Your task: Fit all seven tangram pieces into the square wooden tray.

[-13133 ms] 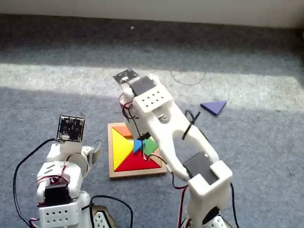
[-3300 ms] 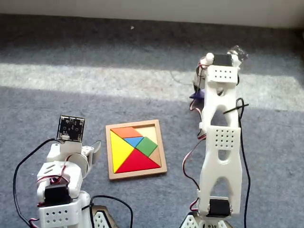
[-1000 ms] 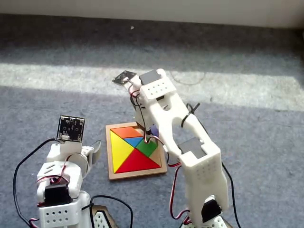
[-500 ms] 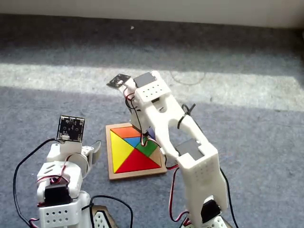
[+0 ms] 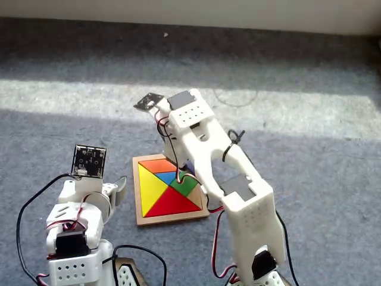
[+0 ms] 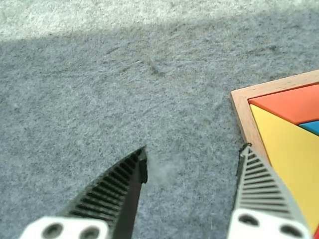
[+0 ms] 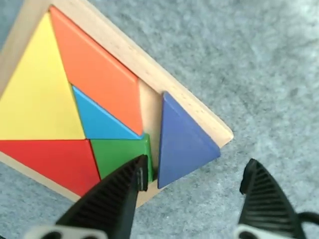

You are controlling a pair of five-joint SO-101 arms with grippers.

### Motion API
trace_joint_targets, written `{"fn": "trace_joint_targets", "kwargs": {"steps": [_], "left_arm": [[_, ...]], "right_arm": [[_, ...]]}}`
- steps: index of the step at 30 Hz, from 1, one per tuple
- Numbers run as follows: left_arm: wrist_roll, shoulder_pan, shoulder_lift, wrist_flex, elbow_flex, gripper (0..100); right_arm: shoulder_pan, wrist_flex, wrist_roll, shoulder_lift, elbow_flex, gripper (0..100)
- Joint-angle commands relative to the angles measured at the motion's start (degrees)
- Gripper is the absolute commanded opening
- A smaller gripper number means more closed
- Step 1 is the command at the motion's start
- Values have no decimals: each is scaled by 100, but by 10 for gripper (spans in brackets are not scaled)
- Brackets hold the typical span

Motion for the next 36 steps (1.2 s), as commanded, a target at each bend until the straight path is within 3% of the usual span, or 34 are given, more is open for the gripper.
{"fn": "trace_joint_targets", "kwargs": {"steps": [1,13,20,25,36], "left_arm": [[-44,84,-66,-18,-31,295],[-44,84,-66,-18,-31,295],[-44,84,-66,-18,-31,295],[-44,84,-66,-18,-31,295],[-44,84,-66,-9,-31,295]], "right_arm": [[-40,242,70,-418,-48,278],[233,382,18,-444,-57,86],[708,-4,-492,-409,-259,14],[725,-752,-563,-321,84,5],[145,-699,-554,-233,400,5]]}}
